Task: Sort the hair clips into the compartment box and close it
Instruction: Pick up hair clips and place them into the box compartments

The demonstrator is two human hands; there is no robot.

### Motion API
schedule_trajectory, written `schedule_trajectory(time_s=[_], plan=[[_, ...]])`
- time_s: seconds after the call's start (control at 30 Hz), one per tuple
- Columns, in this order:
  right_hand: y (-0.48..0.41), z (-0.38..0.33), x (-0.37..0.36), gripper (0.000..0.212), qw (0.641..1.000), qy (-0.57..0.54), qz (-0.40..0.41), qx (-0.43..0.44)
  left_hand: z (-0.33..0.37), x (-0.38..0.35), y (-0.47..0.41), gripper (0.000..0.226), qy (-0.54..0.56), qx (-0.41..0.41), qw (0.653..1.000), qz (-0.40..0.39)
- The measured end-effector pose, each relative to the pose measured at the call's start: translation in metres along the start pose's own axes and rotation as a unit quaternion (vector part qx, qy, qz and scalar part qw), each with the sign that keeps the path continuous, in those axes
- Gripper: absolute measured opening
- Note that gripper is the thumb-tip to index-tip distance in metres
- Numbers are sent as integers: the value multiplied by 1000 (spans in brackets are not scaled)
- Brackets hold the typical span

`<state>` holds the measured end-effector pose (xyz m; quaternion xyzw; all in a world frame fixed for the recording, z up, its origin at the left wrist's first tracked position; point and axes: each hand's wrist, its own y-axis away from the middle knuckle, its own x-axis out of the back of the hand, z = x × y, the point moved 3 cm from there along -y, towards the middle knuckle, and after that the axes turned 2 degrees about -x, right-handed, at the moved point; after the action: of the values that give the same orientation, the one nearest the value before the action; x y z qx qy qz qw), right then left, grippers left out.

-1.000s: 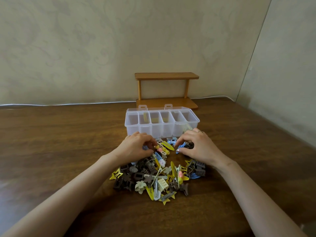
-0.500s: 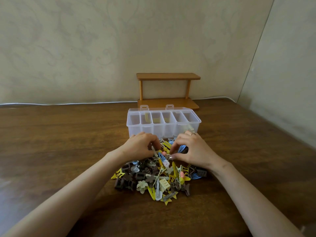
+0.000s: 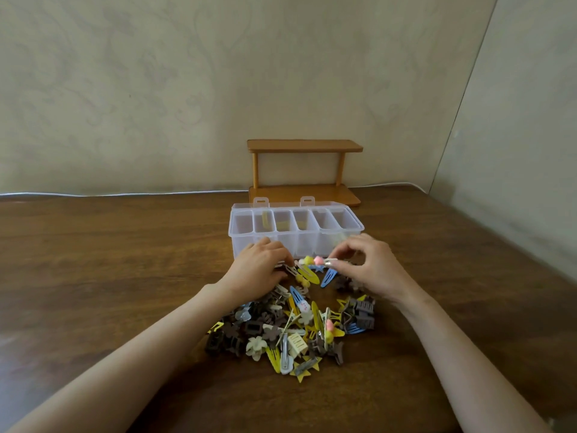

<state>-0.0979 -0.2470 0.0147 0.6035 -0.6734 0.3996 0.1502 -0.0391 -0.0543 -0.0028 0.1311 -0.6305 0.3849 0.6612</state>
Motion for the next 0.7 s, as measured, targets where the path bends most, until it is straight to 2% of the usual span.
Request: schedule_trajectory(time_s=[0.13,0.27,0.37,0.6,0.7], plan=[[0,9,14,5,992,-60,99,-42,1,-1,-6,15,-15,-13,1000,12],[1,19,23,8,973,-54,215,-70,0,-4,-7,6,-12,-15,1000,19],[-2,29,25,10,958,-42,264,-101,0,-1,-6,5,7,-8,999,34],[-31,28,28,21,946,91,285,-128,2,13,-8,6,119,21,991,50],[-50,25,28,26,942,156,262,-139,3,18,-7,9,171,35,982,65]])
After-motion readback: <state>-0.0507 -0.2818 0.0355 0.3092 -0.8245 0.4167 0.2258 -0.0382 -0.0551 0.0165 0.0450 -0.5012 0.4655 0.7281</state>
